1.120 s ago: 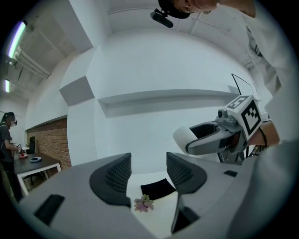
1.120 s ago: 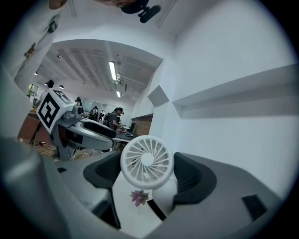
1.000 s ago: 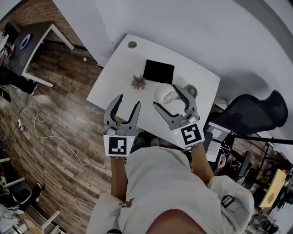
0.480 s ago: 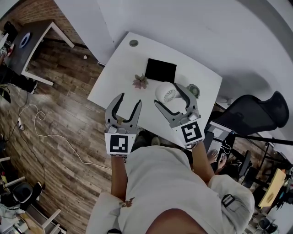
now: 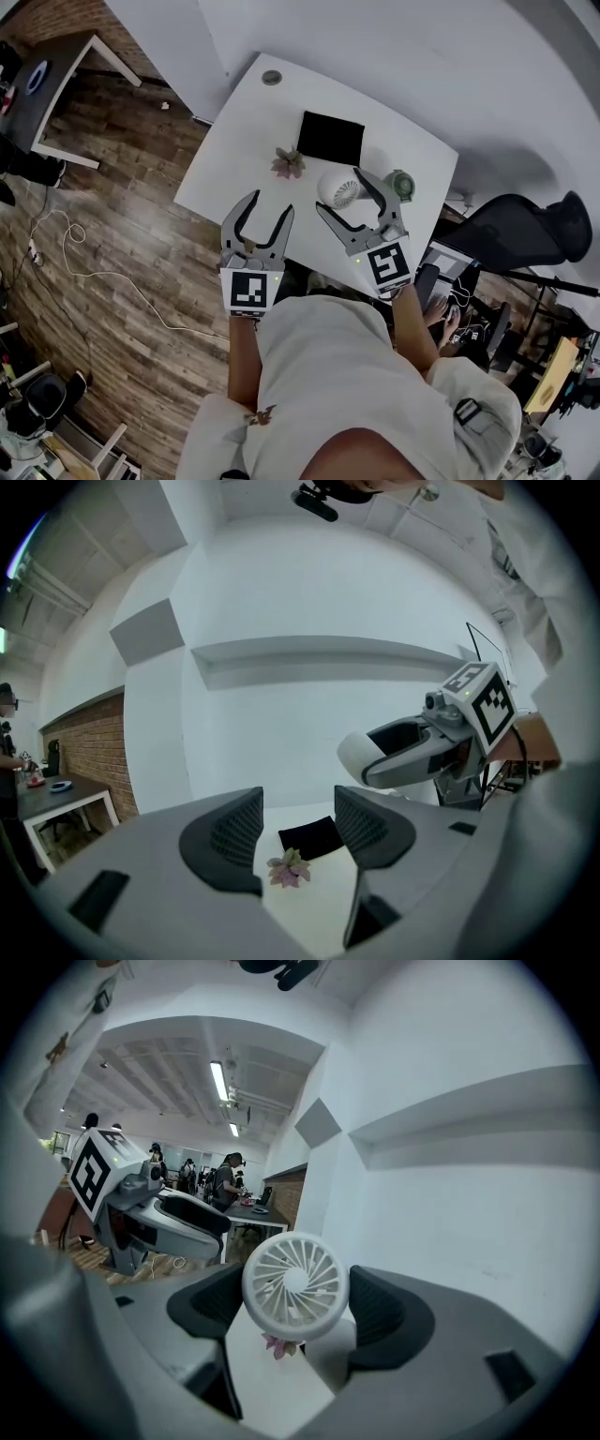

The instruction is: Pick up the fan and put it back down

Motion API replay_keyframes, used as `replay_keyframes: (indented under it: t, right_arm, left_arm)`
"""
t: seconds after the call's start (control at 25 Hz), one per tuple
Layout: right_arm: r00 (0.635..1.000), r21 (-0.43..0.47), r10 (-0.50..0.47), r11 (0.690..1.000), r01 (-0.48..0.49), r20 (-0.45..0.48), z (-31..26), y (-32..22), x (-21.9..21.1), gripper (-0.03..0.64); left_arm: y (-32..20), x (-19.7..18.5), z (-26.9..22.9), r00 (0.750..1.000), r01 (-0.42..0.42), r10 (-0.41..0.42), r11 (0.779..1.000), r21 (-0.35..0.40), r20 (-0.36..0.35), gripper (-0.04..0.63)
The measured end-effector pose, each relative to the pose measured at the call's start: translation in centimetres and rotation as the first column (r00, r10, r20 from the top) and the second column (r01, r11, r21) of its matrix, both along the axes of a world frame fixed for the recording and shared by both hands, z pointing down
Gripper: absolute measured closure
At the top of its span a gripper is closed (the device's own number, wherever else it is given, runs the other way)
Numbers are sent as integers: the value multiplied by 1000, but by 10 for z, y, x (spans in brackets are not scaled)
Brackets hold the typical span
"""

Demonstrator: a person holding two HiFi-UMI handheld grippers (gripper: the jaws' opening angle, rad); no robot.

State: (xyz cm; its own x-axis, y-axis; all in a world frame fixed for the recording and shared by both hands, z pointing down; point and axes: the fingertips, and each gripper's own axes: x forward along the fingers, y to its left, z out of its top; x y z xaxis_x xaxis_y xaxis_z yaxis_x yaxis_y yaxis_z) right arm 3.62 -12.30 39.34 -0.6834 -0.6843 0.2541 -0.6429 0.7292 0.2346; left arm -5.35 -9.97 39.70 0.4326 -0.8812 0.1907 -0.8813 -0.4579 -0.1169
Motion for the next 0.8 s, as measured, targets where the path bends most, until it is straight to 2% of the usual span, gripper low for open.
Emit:
replay_keyframes:
  t: [0.4,0.8]
  right_arm:
    - [999,-108,22,994,-27,-46,45,-14,-8,259]
    - [995,-205,32,977,-52,-98,94,-19,-9,259]
  left_arm:
    - [-17,-10,45,1000,-20,17,994,-103,-24,362]
    - [-25,-10,91,999,-49,46,978,-202,-19,362]
